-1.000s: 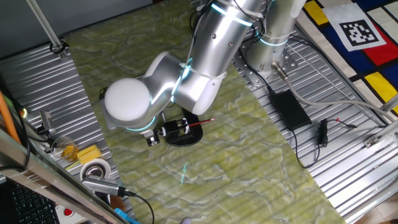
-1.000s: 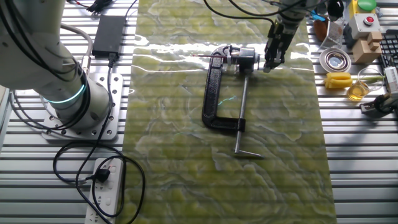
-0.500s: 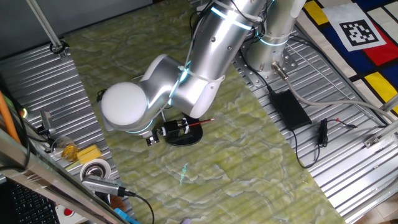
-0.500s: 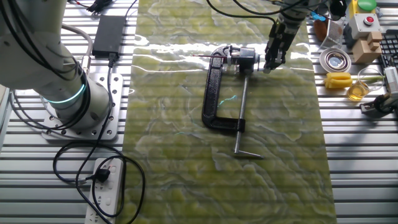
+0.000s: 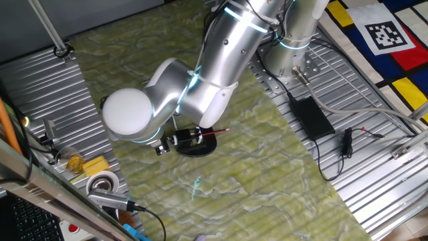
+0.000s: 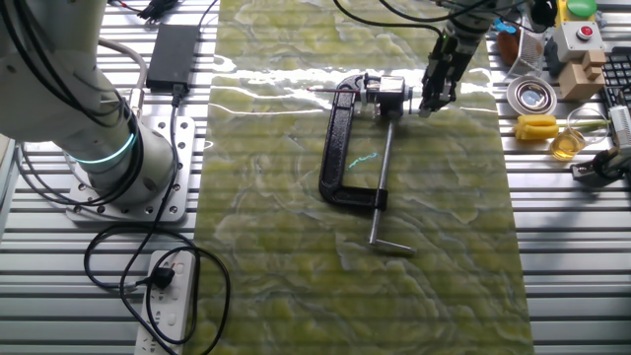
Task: Sharpen the pencil with a pencil sharpener
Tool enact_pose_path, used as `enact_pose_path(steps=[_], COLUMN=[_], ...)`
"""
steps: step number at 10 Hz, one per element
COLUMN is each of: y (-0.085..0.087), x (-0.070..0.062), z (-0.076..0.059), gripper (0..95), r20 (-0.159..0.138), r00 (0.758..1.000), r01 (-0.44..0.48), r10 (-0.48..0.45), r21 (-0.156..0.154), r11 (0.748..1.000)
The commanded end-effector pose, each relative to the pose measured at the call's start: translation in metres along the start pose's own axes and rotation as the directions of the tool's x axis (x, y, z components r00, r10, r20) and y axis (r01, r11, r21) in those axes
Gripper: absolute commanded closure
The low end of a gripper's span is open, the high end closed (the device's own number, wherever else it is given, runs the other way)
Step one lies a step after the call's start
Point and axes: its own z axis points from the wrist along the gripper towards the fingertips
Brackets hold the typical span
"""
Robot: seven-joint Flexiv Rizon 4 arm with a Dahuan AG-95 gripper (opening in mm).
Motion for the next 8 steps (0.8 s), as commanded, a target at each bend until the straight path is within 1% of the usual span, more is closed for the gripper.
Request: enact_pose_path(steps=[1, 8], y=[-0.0009, -0.0028], x=[0.0014, 0.0012], z=[-0.0024, -0.0085], gripper=[95.0, 95.0], r20=[-0.008, -0.018], r00=[1.000, 1.000], r01=[0.004, 0.012], r10=[-0.004, -0.012], r21=[-0.003, -0.011], r11=[1.000, 1.000])
